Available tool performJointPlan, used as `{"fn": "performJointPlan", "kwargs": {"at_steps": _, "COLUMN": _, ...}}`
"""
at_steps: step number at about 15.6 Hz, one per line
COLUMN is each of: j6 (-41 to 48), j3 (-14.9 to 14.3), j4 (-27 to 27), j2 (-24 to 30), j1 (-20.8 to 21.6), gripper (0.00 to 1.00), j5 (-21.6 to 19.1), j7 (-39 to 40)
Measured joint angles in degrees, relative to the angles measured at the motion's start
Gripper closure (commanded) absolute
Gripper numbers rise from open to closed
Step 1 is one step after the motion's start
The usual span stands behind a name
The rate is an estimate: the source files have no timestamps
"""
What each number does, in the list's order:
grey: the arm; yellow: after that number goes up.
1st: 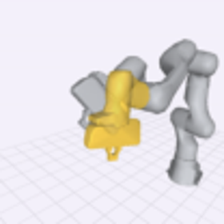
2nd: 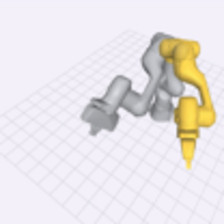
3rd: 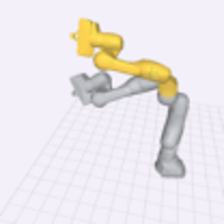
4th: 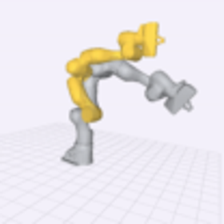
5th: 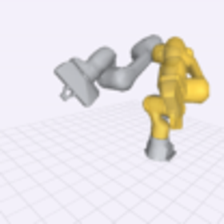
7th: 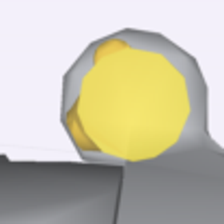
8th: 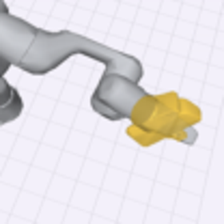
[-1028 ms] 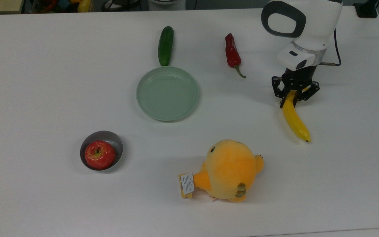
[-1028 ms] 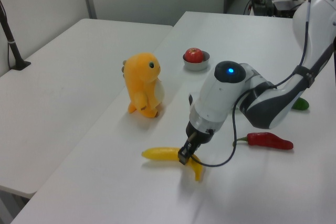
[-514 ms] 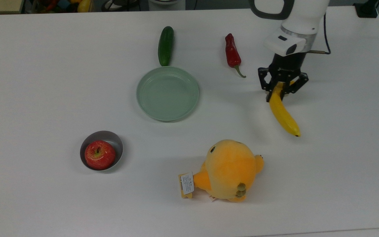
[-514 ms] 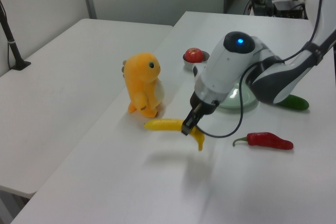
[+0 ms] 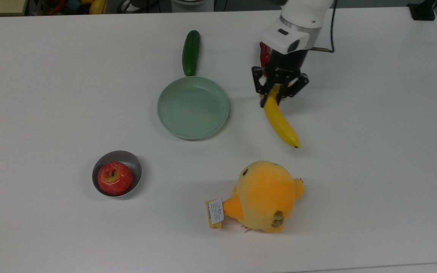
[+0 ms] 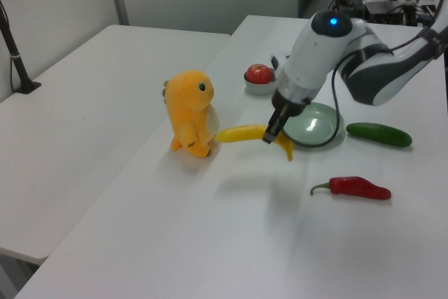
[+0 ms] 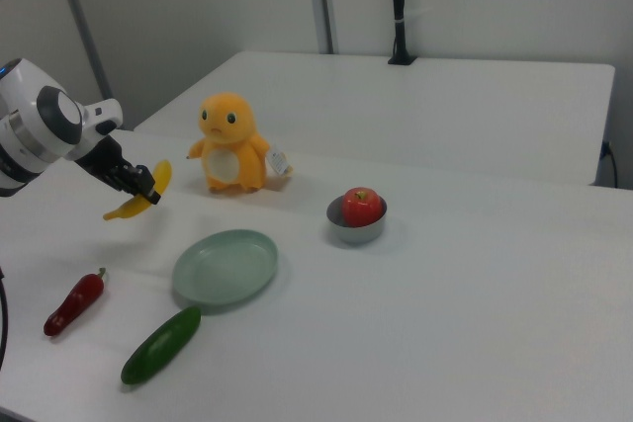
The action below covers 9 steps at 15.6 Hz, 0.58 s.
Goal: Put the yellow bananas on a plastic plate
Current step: 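Lift the banana and carry it over the green plate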
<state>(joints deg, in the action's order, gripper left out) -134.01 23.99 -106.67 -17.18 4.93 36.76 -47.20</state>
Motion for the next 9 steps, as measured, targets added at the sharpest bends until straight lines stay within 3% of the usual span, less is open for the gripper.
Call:
{"fn": "performJointPlan", "kwargs": {"at_steps": 6, "j6": 14.2, "j3": -1.6, "j4": -3.6, "j2": 9.2, "j1": -5.0, "gripper": 0.94, "j5": -14.1, "j7": 20.3}}
{"fn": "performJointPlan", "kwargs": {"at_steps": 9, "j6": 17.2, "j3": -4.5, "j4": -4.2, "j2": 11.0, "j1": -5.9, "gripper": 0.94, "j5": -15.9, "j7": 23.2}}
